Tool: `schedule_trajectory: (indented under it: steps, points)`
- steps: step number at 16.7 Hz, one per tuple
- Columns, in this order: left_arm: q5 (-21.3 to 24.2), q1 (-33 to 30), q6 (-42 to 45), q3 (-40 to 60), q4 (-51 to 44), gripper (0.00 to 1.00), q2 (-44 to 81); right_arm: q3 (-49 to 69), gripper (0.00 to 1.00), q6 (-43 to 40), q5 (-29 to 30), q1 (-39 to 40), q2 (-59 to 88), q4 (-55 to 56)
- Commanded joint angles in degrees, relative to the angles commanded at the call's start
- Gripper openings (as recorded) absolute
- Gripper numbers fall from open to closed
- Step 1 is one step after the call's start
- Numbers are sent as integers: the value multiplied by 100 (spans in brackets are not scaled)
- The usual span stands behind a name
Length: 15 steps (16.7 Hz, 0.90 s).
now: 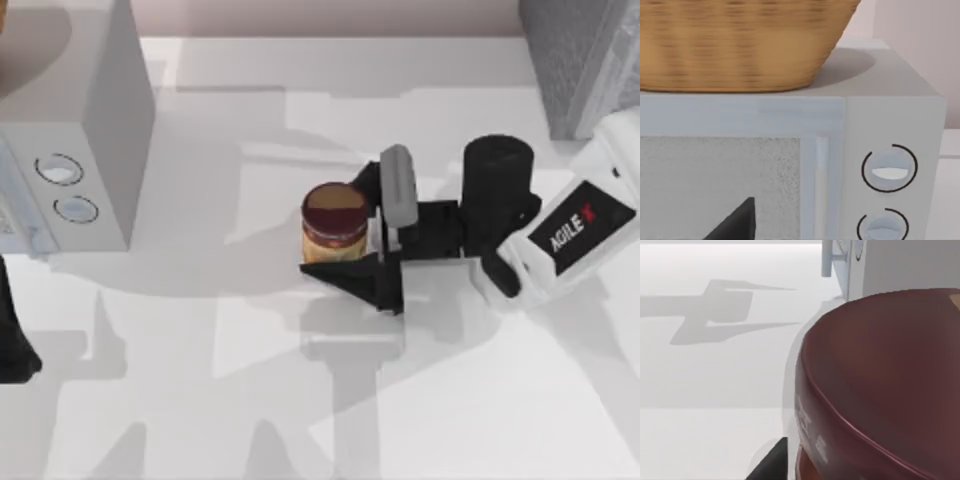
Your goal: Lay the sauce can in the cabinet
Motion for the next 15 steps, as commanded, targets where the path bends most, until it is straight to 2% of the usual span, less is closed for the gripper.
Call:
schedule_trajectory:
  steps: [8, 15]
  points:
    - [0, 0, 0, 0, 0, 100, 0, 0, 2, 0, 0, 0, 0, 0]
    - [0, 0, 0, 0, 0, 100, 0, 0, 0, 0, 0, 0, 0, 0]
